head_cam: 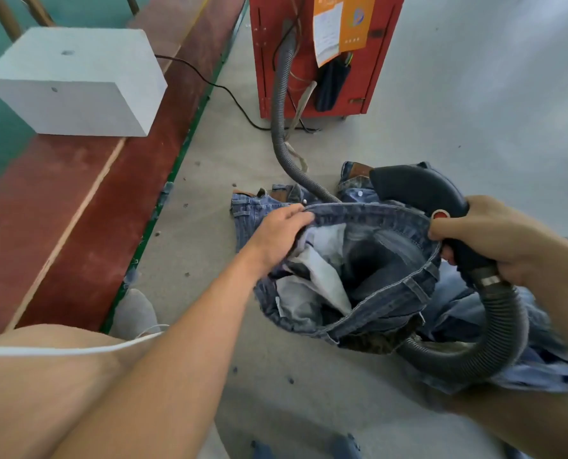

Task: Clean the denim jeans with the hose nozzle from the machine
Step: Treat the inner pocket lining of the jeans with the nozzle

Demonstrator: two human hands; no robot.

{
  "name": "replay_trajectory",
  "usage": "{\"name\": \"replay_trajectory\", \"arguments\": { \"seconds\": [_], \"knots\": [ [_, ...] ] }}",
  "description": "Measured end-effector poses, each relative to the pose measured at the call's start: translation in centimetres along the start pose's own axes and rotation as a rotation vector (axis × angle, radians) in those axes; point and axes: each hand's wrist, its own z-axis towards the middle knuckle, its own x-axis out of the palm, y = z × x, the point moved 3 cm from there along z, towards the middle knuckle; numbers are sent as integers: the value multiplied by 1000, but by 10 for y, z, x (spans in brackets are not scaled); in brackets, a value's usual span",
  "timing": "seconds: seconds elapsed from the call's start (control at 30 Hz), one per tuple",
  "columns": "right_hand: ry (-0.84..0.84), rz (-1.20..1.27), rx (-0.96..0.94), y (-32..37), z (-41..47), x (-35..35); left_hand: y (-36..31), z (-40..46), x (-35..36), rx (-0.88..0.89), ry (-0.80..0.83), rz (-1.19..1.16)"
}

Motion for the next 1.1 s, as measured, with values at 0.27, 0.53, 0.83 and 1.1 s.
{"name": "replay_trajectory", "arguments": {
  "seconds": [0.27, 0.53, 0.83, 1.1],
  "knots": [
    [-25, -32, 11, 0, 16, -15, 11, -15, 9, -343, 130, -467],
    [-169, -4, -2, 0, 17, -19, 0, -24, -3, -302, 525, -573],
    [-221, 13, 7, -2, 9, -29, 19, -25, -31, -313, 459, 178],
    [-210, 40, 38, -4, 10, -29, 38, -27, -47, -366, 359, 123]
  ]
}}
